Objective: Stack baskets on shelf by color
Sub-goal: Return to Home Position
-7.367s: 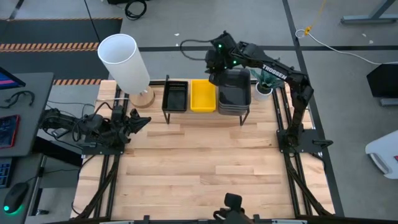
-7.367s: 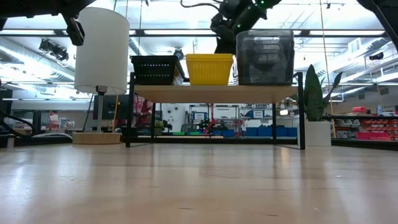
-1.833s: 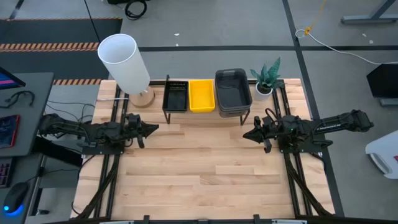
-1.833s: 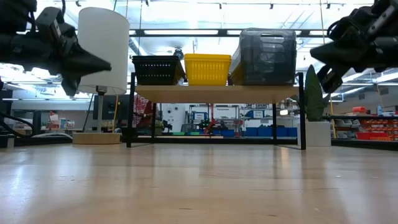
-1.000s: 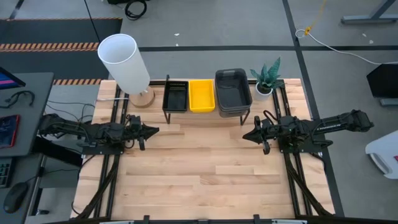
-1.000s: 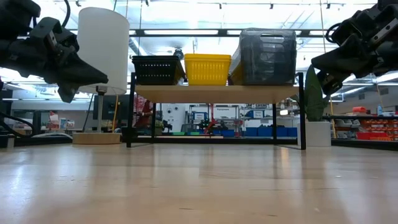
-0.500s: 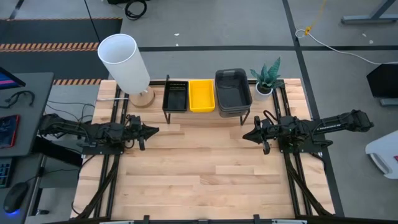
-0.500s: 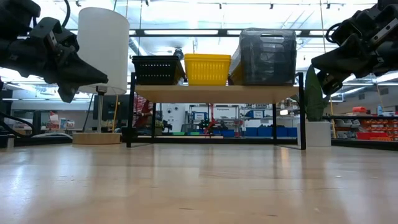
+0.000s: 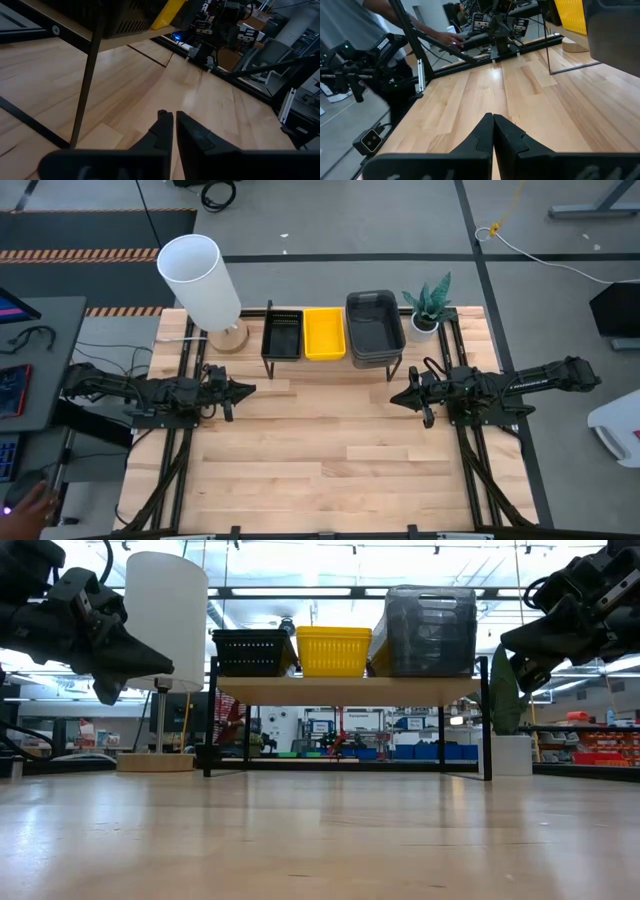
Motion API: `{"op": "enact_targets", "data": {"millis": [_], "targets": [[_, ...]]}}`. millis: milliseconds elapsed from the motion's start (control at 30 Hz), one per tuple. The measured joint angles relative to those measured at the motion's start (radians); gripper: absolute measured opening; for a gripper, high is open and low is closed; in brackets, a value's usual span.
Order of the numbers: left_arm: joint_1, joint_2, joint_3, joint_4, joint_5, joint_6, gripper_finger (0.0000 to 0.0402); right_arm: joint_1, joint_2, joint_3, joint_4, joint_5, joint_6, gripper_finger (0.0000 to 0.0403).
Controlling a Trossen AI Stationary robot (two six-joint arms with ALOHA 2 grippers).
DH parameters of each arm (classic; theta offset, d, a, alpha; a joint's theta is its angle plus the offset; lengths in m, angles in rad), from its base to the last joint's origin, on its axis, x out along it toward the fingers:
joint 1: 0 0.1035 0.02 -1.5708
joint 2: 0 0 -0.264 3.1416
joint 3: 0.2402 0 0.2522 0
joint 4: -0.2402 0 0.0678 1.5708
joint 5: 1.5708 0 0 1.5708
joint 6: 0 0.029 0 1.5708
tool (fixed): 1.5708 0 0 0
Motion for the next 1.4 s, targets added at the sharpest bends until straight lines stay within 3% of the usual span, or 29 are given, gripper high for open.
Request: {"op": "enact_targets", "data": {"millis": [1400], "targets": [[0.000,0.000,0.000,0.000,0.000,0.000,0.0032,0.000,0.000,0.000,0.000,0.000,0.000,0.0014]]}}
